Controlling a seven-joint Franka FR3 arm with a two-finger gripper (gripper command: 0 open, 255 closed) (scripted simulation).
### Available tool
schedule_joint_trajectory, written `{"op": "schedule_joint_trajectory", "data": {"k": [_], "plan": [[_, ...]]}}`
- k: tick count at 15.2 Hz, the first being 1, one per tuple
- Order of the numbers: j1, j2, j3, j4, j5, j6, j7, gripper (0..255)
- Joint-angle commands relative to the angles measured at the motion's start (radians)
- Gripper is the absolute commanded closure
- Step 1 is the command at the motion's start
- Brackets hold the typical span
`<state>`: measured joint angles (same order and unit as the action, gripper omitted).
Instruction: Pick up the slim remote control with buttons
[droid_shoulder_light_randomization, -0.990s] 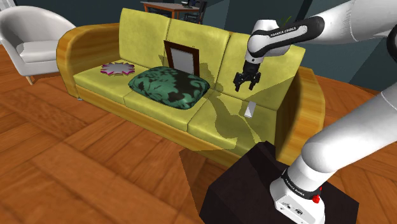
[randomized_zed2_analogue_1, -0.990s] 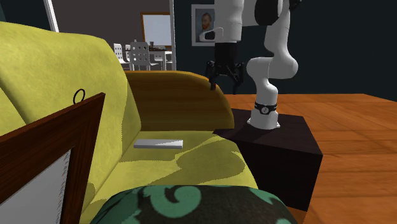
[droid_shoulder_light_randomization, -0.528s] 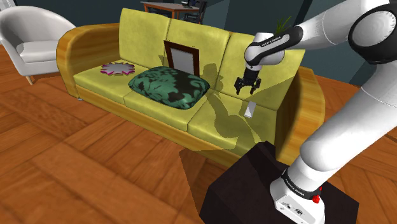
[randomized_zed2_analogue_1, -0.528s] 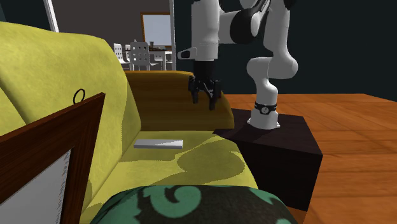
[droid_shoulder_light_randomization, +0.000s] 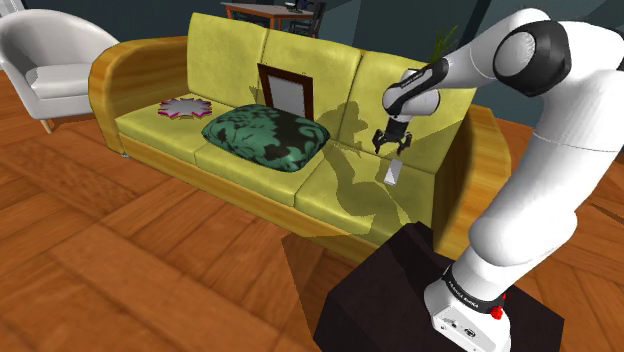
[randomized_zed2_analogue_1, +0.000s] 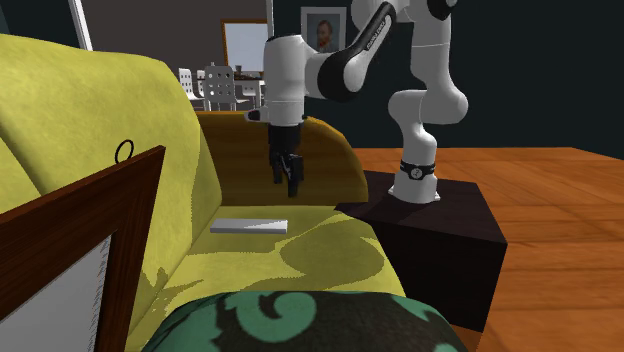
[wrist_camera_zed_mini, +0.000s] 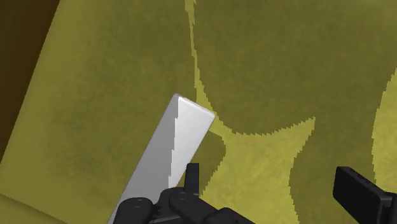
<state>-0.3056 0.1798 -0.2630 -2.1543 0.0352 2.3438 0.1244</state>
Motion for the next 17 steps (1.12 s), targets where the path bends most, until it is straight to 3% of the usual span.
{"op": "schedule_joint_trajectory", "data": {"k": [1,11,17], "plan": [[-0.021,0.059,-0.012,0.033,0.024,0.026,0.001,0],[-0.148,0.342,-0.036,0.228,0.156,0.11,0.013,0],[-0.162,0.403,-0.017,0.233,0.179,0.165,-0.001,0]]}}
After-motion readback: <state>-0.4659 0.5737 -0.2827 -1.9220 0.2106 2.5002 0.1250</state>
